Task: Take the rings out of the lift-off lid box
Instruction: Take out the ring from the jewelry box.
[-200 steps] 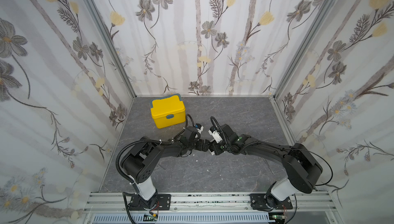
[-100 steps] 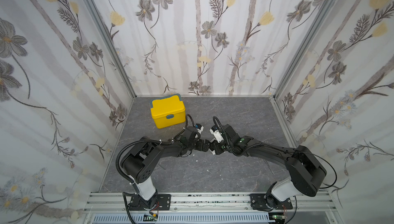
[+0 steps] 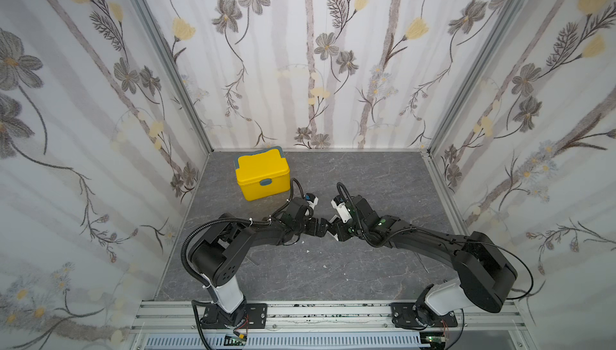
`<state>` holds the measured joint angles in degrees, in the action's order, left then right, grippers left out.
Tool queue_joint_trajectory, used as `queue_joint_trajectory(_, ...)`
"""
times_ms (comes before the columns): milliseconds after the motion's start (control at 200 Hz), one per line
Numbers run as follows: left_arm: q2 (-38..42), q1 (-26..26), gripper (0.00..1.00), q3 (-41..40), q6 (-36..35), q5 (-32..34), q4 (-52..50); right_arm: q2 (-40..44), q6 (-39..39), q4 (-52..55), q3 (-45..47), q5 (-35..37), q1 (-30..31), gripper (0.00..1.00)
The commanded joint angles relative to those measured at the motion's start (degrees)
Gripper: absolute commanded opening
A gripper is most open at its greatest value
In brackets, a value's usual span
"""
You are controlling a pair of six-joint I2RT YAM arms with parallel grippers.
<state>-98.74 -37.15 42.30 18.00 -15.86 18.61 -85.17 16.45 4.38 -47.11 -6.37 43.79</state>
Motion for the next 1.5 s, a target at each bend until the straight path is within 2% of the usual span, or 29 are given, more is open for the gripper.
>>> queue_joint_trajectory(0, -0.4, 0.0, 1.0, 0.2, 0.0, -0.7, -1.5, 0.6, 0.9, -4.0, 0.5, 1.3, 0.0, 0.0)
queue_joint_trajectory(1494, -1.0, 0.0, 1.0, 0.8, -0.4, -1.1, -2.4, 2.3, 8.2, -17.1, 9.4, 2.8, -0.5, 0.0)
